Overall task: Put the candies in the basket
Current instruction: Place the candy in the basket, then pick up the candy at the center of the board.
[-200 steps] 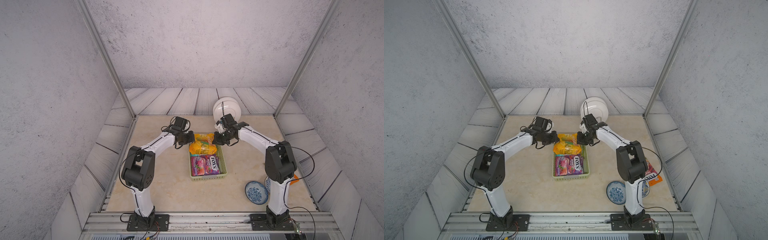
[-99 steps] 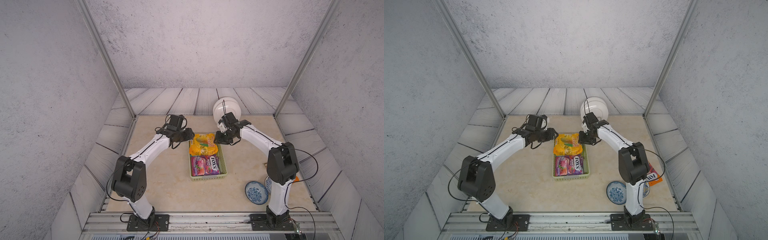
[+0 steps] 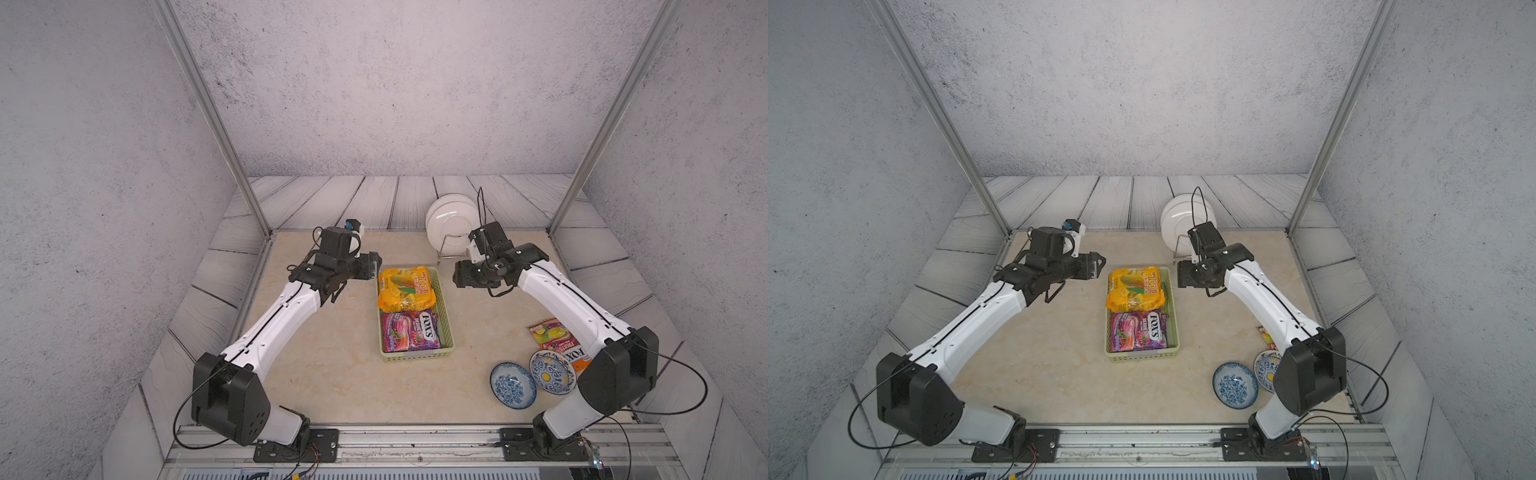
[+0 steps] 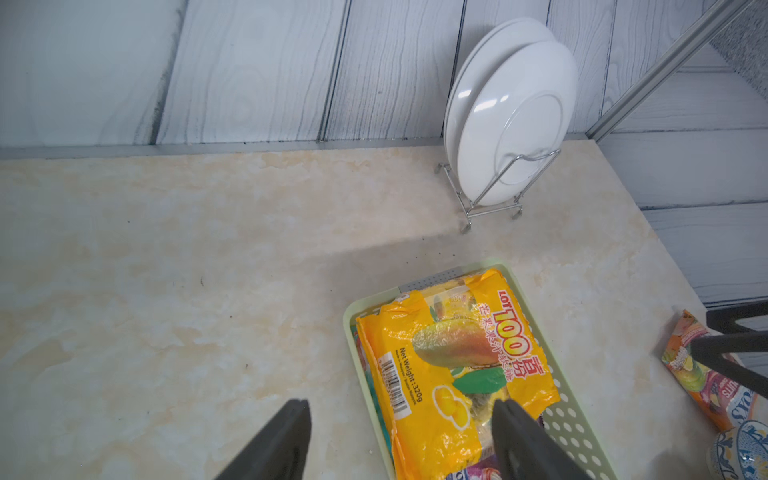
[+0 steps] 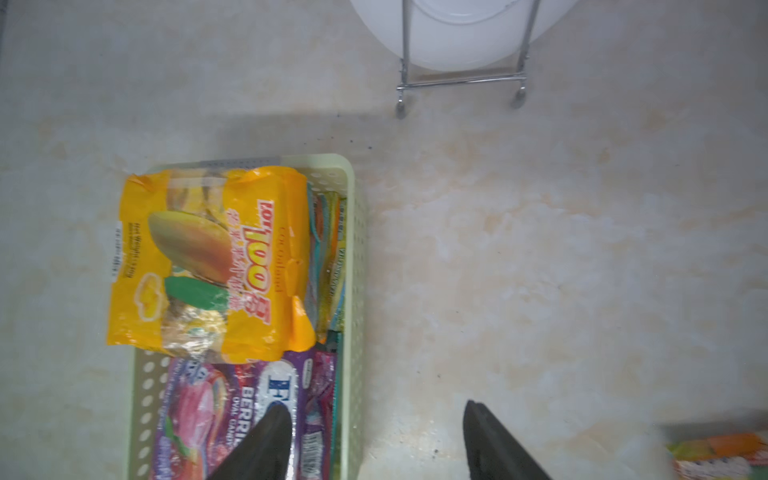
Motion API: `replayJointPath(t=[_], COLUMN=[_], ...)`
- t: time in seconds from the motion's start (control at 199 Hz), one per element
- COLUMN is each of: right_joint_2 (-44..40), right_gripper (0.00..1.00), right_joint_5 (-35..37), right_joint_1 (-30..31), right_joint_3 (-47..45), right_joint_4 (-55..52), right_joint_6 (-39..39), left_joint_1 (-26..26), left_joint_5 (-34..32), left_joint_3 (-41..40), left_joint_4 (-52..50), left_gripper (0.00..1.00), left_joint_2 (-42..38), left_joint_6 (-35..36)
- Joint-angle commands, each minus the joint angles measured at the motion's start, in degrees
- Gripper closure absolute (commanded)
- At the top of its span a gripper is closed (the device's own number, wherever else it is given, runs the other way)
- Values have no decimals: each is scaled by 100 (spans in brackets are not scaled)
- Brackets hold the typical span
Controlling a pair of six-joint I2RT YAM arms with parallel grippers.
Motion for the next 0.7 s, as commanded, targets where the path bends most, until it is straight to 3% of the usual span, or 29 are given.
replayJointPath(t=[0.0, 0.065, 0.236, 0.332, 0.699], right_joint_2=[-537, -743, -1198, -1448, -1528], right_gripper=[19, 12, 9, 0, 0], right_joint_5=[900, 1092, 1475, 1626, 1852], right_joint_1=[-111, -219, -590, -850, -1856], right_joint_3=[-364, -611, -1155, -1498, -2193], right_joint_4=[-161, -91, -32, 155, 231], right_joint_6=[-3, 82, 317, 510, 1183], left_joint_1=[62, 86, 159, 292, 915], left_joint_5=[-297, -313, -266, -110, 220], left_joint_3=[-154, -353, -840, -985, -1316], left_joint_4=[-250, -209, 18, 154, 440], left_gripper=[21, 17, 9, 3, 0], left_joint_2=[-302, -521, -859, -900, -1192], left_joint_6=[679, 867, 1182, 1136, 1041])
